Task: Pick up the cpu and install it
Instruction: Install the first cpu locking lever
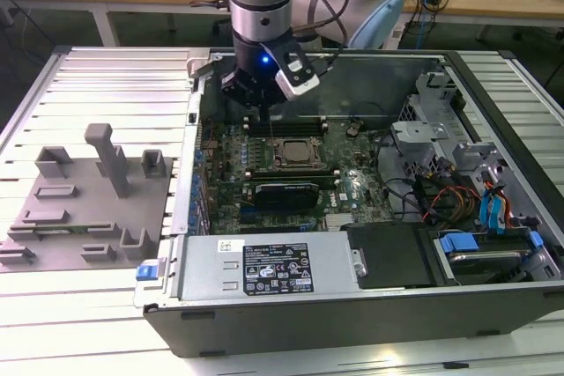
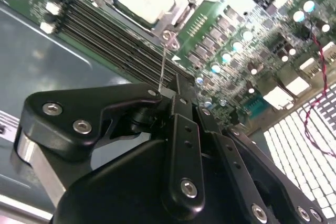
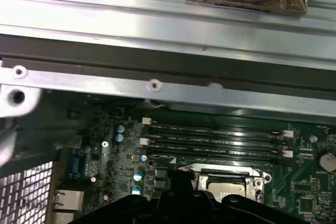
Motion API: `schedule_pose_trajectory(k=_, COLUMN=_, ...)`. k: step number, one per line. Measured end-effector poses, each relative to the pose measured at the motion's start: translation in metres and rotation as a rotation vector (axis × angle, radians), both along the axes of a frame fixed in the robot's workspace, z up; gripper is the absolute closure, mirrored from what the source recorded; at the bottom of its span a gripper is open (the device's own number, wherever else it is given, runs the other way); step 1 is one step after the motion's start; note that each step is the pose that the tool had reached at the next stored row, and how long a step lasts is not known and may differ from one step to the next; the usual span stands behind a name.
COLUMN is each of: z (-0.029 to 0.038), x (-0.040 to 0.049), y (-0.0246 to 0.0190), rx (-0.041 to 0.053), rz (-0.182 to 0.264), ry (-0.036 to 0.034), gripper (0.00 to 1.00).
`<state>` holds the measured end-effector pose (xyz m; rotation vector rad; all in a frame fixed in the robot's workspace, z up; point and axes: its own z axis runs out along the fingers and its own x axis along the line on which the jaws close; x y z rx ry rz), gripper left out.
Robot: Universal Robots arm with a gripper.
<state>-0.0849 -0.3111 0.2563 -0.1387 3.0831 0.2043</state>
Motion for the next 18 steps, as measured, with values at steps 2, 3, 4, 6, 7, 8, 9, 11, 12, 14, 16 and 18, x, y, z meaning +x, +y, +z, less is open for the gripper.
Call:
schedule_pose_trajectory(k=2, z=-0.0001, x=0.0054, y=-0.0016, rx=0.0001, rz=0.000, ry=0.0017, gripper=0.89)
schedule_pose_trajectory(k=3, z=-0.0002, x=0.0083, y=-0.0026, rx=0.0002, rz=0.000, ry=0.0025, gripper=0.89)
schedule_pose_trajectory(k=4, z=-0.0002, x=0.0103, y=-0.0034, rx=0.0001, rz=0.000, ry=0.0033, gripper=0.89)
schedule_pose_trajectory(k=6, z=-0.0003, x=0.0147, y=-0.0053, rx=-0.0001, rz=0.000, ry=0.0049, gripper=0.89)
schedule_pose_trajectory(k=7, z=-0.0004, x=0.0171, y=-0.0062, rx=0.0000, rz=-0.001, ry=0.0058, gripper=0.89)
schedule_pose_trajectory(k=8, z=-0.0005, x=0.0191, y=-0.0070, rx=0.0000, rz=0.000, ry=0.0066, gripper=0.89)
schedule_pose_trajectory(k=9, z=-0.0006, x=0.0219, y=-0.0081, rx=0.0000, rz=-0.001, ry=0.0078, gripper=0.89)
schedule_pose_trajectory(k=11, z=-0.0005, x=0.0233, y=-0.0084, rx=0.0000, rz=-0.001, ry=0.0084, gripper=0.89)
schedule_pose_trajectory(k=12, z=-0.0005, x=0.0237, y=-0.0084, rx=-0.0001, rz=-0.001, ry=0.0084, gripper=0.89)
schedule_pose_trajectory(k=14, z=-0.0009, x=0.0240, y=-0.0087, rx=-0.0001, rz=-0.001, ry=0.0084, gripper=0.89)
schedule_pose_trajectory(k=16, z=-0.0025, x=0.0242, y=-0.0091, rx=-0.0001, rz=-0.006, ry=0.0084, gripper=0.89)
schedule_pose_trajectory(k=18, z=-0.0051, x=0.0243, y=-0.0095, rx=0.0001, rz=-0.018, ry=0.0083, gripper=0.89)
